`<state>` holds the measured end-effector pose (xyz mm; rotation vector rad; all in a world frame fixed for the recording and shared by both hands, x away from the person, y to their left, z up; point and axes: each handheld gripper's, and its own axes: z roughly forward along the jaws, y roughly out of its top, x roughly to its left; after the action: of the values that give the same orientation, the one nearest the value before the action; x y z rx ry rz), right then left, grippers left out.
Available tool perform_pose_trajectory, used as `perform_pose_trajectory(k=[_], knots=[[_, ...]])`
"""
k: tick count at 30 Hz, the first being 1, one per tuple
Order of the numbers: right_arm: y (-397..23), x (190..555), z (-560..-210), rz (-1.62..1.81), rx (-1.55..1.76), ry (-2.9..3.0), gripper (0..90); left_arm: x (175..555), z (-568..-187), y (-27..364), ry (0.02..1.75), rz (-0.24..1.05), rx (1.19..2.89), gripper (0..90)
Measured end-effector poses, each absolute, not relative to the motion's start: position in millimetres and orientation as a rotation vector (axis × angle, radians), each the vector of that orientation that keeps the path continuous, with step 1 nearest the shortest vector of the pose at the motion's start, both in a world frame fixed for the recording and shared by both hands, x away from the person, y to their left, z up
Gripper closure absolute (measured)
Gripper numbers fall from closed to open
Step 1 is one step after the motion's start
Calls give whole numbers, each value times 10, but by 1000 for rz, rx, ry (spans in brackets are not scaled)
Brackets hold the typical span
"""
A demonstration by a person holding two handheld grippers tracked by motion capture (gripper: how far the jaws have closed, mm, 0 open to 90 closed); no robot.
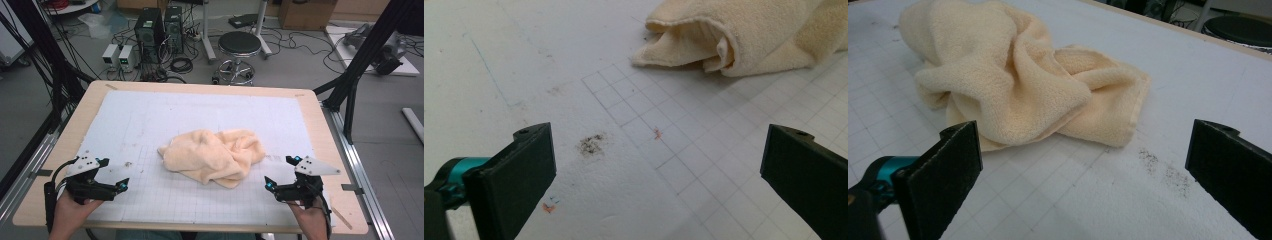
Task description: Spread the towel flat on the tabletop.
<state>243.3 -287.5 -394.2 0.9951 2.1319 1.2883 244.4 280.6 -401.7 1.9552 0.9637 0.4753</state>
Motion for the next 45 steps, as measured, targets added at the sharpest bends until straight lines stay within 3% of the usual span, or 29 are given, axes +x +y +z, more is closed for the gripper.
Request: perform_pose_trajectory(k=[45], knots=[[-2766,2490,-3927,1275,945,2194,9,2410,-4009,2732,928,465,1965,18]])
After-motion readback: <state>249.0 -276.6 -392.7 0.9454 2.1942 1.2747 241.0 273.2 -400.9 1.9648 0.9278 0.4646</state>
